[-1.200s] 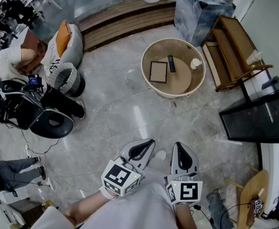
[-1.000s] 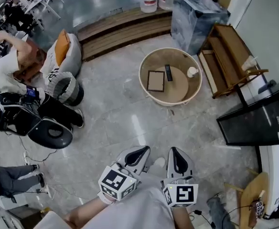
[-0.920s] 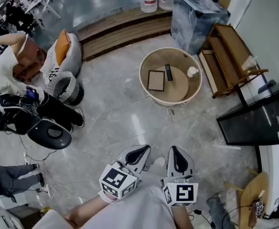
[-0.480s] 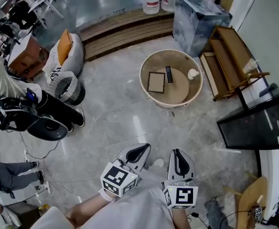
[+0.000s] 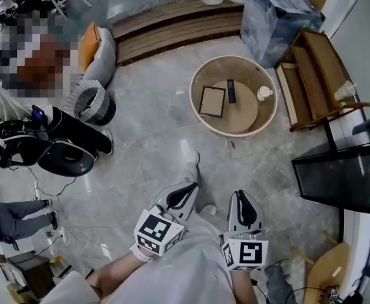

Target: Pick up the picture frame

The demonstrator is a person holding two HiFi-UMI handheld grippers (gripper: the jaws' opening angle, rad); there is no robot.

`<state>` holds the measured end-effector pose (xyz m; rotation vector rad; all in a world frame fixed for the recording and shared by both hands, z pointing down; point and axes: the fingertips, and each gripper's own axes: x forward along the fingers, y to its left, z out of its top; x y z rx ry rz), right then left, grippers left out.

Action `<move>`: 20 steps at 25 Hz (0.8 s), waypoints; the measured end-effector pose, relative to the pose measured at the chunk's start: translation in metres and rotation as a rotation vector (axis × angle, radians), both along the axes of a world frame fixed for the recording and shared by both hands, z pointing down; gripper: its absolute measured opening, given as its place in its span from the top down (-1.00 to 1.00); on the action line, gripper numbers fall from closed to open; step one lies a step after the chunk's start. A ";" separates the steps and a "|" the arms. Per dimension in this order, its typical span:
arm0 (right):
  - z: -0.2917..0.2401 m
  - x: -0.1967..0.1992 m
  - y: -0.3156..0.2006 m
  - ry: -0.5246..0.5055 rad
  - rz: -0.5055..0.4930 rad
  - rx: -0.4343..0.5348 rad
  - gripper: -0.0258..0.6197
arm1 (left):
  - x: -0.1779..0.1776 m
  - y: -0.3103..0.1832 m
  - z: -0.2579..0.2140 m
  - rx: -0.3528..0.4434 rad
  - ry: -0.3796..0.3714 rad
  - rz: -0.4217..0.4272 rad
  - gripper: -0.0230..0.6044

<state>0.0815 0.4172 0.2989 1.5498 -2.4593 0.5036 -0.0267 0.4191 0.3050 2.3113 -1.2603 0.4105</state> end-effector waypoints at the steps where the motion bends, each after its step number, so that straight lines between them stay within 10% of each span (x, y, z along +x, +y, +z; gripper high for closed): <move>1: 0.004 -0.001 -0.011 0.005 -0.002 -0.006 0.90 | -0.001 -0.011 0.003 -0.003 0.000 0.000 0.96; 20: 0.013 -0.083 -0.317 0.032 0.063 -0.089 0.65 | -0.065 -0.311 0.002 -0.031 0.028 0.171 0.96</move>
